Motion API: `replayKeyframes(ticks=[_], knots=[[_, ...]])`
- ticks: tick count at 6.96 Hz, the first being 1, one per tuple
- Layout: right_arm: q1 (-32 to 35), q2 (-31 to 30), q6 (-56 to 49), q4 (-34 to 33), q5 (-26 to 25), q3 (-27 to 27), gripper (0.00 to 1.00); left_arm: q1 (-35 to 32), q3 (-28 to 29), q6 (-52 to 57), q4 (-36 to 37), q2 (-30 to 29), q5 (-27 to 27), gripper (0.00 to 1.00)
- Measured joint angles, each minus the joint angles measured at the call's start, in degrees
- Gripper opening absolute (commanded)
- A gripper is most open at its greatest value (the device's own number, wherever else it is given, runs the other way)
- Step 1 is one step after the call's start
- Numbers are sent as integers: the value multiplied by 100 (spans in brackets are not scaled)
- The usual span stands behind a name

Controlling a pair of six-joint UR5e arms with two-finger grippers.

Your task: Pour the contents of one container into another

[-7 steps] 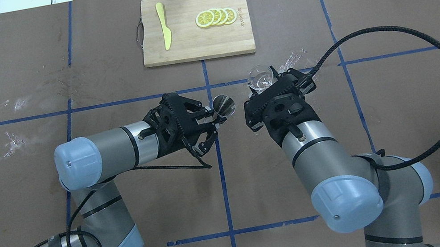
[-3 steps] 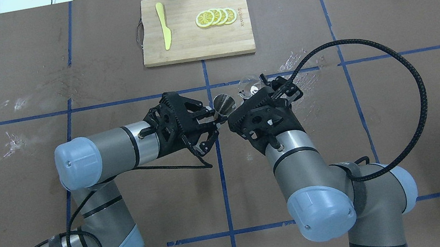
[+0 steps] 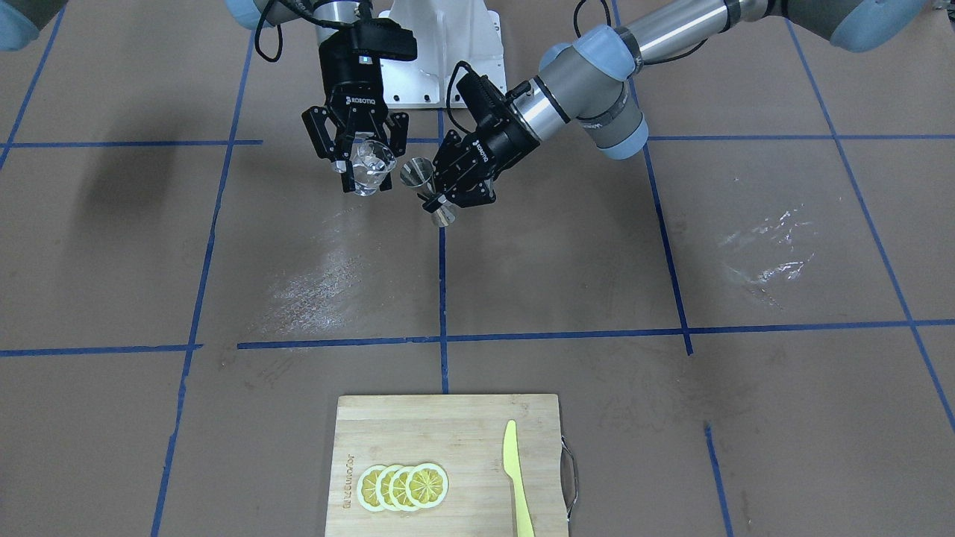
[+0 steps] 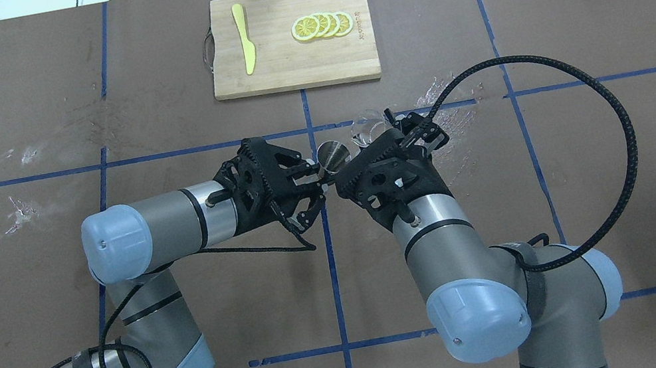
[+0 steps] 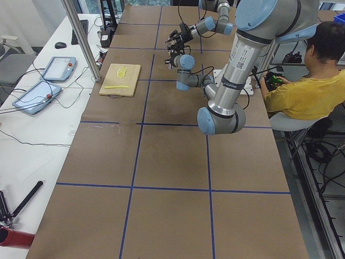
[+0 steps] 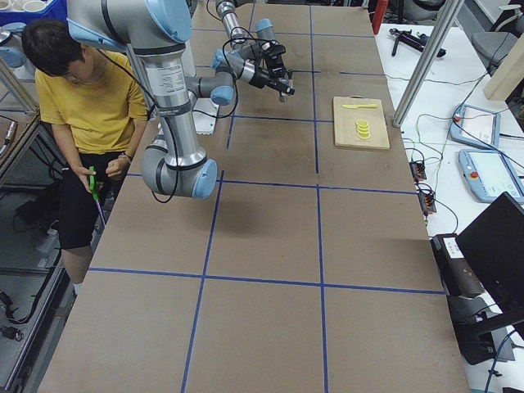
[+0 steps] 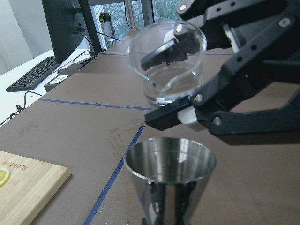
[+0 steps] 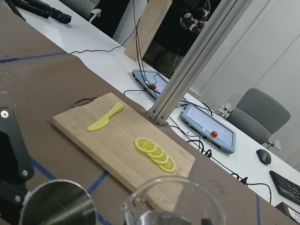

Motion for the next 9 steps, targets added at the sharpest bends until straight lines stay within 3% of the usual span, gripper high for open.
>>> replayKeyframes(ticks=[5,9], knots=[[-6,340,-724,-936,-41,85,0,12,2,0,0,-1,-1,0],[-18,495,-1585,-1670,-411,132,0,20,2,0,0,-1,-2,0]])
